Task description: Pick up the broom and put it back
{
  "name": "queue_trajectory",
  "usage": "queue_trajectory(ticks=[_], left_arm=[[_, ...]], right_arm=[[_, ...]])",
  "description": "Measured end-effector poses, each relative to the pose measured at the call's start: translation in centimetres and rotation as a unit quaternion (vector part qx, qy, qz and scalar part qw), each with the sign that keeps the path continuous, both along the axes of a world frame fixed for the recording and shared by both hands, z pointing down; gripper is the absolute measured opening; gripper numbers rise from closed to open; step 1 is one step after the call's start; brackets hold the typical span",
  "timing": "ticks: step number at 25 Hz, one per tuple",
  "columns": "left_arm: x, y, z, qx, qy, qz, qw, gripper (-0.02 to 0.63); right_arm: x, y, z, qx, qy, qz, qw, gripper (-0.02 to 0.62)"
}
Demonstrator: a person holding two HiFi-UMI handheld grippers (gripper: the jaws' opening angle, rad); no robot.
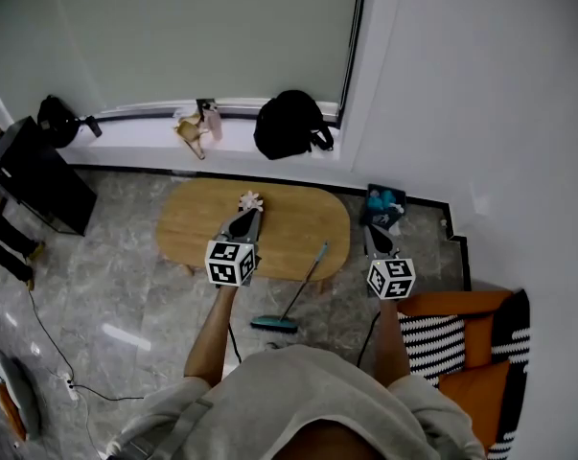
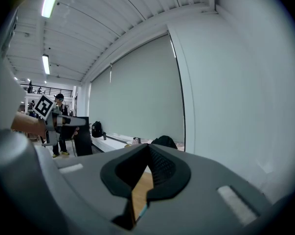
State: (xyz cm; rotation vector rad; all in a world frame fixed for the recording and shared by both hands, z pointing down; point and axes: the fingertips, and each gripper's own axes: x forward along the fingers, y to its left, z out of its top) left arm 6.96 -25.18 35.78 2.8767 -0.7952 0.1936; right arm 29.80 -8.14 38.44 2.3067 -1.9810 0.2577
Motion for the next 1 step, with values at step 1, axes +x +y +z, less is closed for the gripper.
queue_trajectory(ticks=[1], left_arm=[[0.1,-0.1,-0.05,0.0,0.0,0.001,1.0,0.003]], right_arm=[[0.07,-0.09,-0.01,0.0,0.0,0.0,1.0,0.0]])
